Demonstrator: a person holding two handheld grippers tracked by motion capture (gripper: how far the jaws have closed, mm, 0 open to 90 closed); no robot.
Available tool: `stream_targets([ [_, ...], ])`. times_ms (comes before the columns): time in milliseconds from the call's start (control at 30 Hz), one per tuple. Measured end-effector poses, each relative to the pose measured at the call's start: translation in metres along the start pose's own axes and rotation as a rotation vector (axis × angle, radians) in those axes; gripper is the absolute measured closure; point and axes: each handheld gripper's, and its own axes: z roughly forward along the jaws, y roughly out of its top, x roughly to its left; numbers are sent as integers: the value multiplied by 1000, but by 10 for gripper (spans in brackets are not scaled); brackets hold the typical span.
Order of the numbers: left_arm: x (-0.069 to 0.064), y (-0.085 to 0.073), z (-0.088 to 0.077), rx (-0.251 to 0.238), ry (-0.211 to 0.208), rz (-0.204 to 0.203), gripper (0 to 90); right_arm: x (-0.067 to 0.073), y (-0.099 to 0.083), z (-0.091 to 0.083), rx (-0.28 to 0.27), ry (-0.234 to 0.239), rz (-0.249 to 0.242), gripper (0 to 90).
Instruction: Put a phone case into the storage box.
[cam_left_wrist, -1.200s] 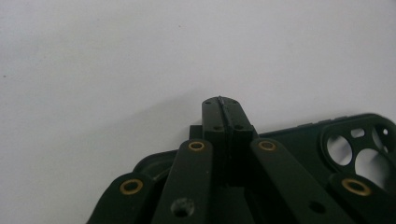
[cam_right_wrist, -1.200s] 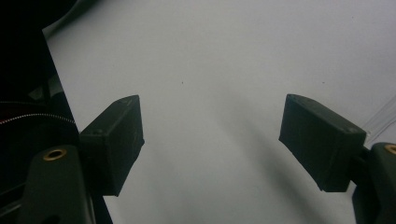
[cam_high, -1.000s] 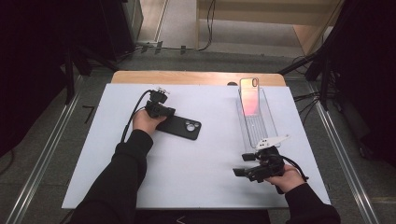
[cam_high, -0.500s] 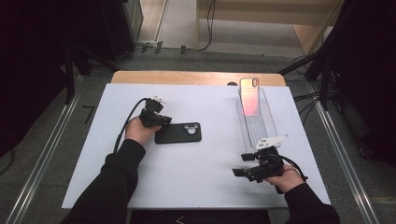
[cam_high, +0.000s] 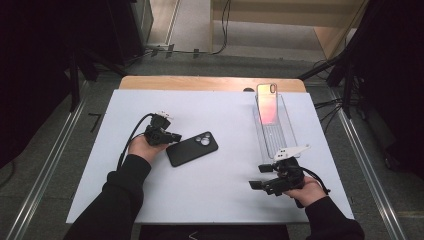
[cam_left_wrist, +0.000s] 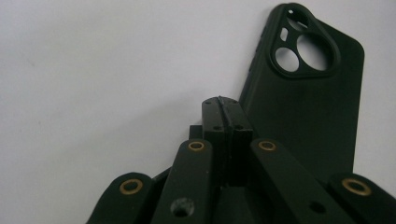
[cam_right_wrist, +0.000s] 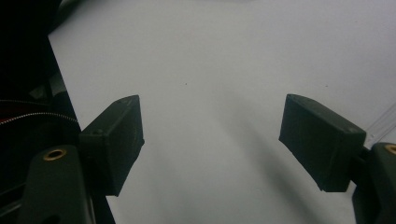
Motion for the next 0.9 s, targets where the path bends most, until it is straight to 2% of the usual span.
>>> stream_targets([
  [100,-2,-5,-2,4,-3,-1,899,0,0,0,1,0,-3,198],
  [300,0,-12,-4,9,-26,-28,879,0,1,1,1,2,-10,198],
  [367,1,-13,-6,-7,-44,-49,873,0,1,1,1,2,-8,198],
  [433,-1,-12,-8,-14,-56,-53,861,0,2,1,-1,0,-7,198],
  [600,-11,-11,-19,-40,-81,-43,703,0,2,1,1,-1,-4,199],
  [633,-13,-11,-23,-46,-92,-43,700,0,2,1,1,-2,-4,198],
  [767,-23,-12,-36,-95,-136,-44,530,-1,1,1,4,-4,-4,198],
  [800,-26,-13,-40,-104,-155,-42,510,-1,1,1,4,-6,-3,198],
  [900,-35,-18,-46,-127,-192,-19,430,-2,1,2,6,-8,-3,199],
])
